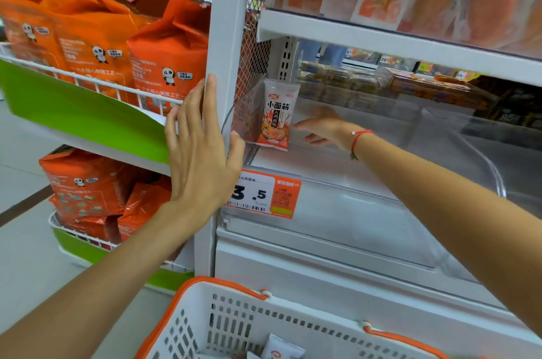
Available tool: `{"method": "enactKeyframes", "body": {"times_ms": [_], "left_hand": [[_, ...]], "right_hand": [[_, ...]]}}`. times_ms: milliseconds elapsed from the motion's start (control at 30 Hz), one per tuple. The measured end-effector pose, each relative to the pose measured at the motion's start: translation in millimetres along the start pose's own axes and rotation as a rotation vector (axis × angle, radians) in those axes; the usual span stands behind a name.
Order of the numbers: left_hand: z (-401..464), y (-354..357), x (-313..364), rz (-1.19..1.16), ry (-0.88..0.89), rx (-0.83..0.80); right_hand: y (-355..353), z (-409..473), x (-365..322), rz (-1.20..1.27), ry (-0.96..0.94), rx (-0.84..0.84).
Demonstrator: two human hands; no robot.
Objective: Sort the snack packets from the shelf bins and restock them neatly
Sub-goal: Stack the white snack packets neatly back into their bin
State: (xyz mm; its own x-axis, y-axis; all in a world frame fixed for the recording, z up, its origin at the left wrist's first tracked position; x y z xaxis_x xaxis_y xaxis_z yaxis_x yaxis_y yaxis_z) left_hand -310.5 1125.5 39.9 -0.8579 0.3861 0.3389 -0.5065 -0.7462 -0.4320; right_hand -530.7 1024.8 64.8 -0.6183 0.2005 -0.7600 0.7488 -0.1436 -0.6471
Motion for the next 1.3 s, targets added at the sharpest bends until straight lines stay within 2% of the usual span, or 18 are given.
{"method": "enactKeyframes", "body": {"times_ms": [67, 200, 267, 333, 367, 433, 533, 600, 700, 833, 933, 1000, 1067, 1133, 1233, 1300], "left_hand": [[1.3, -4.4, 3.2, 0.039, 0.000, -0.024], [-0.1, -26.8, 25.7, 0.053, 0.038, -0.014], [-4.3, -42.4, 48.0, -0.022, 0.162, -0.007], [-13.5, -58.0, 73.9, -0.045, 0.342, -0.081], [-21.3, -63.3, 84.7, -0.021, 0.403, -0.186], [-45.6, -65.0, 99.4, 0.092, 0.414, -0.491], [-107.6, -58.0, 107.3, 0.248, 0.437, -0.839], [-162.8, -52.6, 103.9, 0.253, 0.411, -1.002], [-249.0, -45.4, 87.4, 0.205, 0.311, -1.208], [-339.0, -48.4, 70.4, 0.043, 0.178, -1.406], [-377.8, -53.2, 61.2, -0.087, 0.007, -1.542], [-383.4, -55.6, 58.8, -0.054, 0.012, -1.528], [-377.5, -52.5, 63.8, 0.040, 0.056, -1.382], [-365.8, -47.9, 74.8, 0.003, -0.100, -1.217], [-346.9, -40.9, 97.6, -0.434, -0.728, -1.318], [-331.7, -41.1, 115.1, -0.695, -1.060, -1.309]], "right_hand": [[-14.3, -31.8, -2.7, -0.102, -0.152, 0.023], [-43.9, -125.6, -2.0, -0.363, -0.682, 0.175], [-54.0, -177.1, 6.2, -0.468, -0.835, 0.222], [-55.2, -217.0, 23.9, -0.607, -0.869, 0.145], [-51.8, -233.2, 36.4, -0.684, -0.850, 0.073], [-39.0, -255.8, 73.5, -0.850, -0.747, -0.098], [-9.9, -279.1, 150.3, -0.991, -0.483, -0.356], [9.8, -293.7, 201.3, -0.991, -0.349, -0.433], [36.9, -319.1, 260.1, -0.907, -0.250, -0.464], [64.4, -344.1, 317.3, -0.934, -0.094, -0.445], [74.9, -352.0, 337.7, -0.892, 0.015, -0.384], [78.3, -353.9, 337.7, -0.801, 0.072, -0.380], [76.9, -352.8, 332.0, -0.666, 0.088, -0.344], [72.0, -346.3, 326.0, -0.428, 0.128, -0.238], [61.5, -336.8, 296.4, 0.123, 0.209, -0.080], [57.3, -332.3, 278.6, 0.367, 0.286, 0.018]]}}
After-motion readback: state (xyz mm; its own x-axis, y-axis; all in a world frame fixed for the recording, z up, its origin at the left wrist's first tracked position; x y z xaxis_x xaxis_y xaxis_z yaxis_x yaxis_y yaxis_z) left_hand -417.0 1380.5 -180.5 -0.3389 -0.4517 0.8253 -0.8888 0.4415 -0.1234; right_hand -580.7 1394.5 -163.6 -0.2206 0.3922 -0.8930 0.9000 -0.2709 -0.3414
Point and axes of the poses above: each hand's wrist, its own z-axis towards the middle knuckle, its own y-axis out of the palm, x = y × z, the point moved 3 cm from there along z, towards the middle knuckle, and after that the axes turned 5 degrees about x, right-handed, at the moved point
